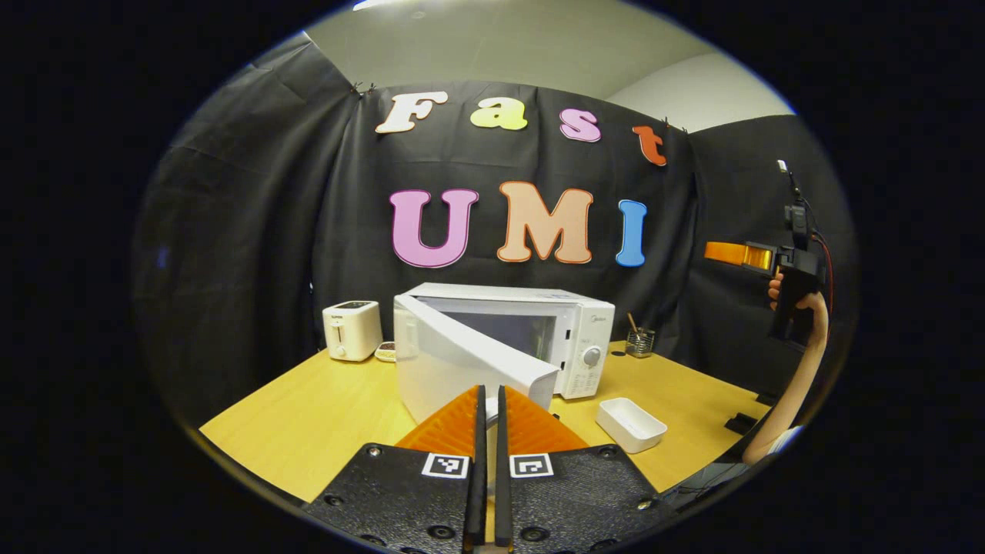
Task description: Open the microwave oven with the left hand, put the food in, and close the microwave oven.
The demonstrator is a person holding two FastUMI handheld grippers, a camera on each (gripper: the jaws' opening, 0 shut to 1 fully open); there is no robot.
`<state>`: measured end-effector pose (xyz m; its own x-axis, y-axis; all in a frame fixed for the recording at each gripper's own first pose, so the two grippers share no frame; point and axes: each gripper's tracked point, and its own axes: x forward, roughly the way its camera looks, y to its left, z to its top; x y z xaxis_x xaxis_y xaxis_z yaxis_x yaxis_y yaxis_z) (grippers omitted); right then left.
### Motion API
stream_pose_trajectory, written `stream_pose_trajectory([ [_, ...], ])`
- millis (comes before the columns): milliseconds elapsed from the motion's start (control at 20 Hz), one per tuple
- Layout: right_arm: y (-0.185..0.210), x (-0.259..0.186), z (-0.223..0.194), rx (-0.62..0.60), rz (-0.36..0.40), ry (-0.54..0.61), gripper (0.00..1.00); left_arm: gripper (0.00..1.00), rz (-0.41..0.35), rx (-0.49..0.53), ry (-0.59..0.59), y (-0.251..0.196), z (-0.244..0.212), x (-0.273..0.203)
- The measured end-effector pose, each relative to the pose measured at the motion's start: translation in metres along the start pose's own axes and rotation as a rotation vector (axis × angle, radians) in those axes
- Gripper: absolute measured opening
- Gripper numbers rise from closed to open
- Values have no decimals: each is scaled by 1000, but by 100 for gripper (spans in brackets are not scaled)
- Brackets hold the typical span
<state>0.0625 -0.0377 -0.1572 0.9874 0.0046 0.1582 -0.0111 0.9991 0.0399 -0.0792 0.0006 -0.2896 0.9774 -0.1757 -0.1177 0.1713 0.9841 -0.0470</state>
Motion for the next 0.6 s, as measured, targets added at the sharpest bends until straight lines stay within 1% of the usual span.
stream_pose_trajectory([
  [250, 2, 23, -13, -12, 4, 36, 91, 6, -4, 6, 16, -32, -1, 28],
  [300, 1, 28, -15, -14, 3, 36, 96, 7, -5, 11, 17, -39, 0, 35],
  [450, -1, 37, -21, -5, 5, 41, 96, 6, -1, 10, 25, -54, -3, 54],
  [500, 0, 41, -23, -1, 16, 44, 92, 7, -2, 7, 26, -60, -3, 62],
  [600, 2, 47, -27, 6, 27, 53, 92, 7, -8, -3, 28, -69, -3, 74],
])
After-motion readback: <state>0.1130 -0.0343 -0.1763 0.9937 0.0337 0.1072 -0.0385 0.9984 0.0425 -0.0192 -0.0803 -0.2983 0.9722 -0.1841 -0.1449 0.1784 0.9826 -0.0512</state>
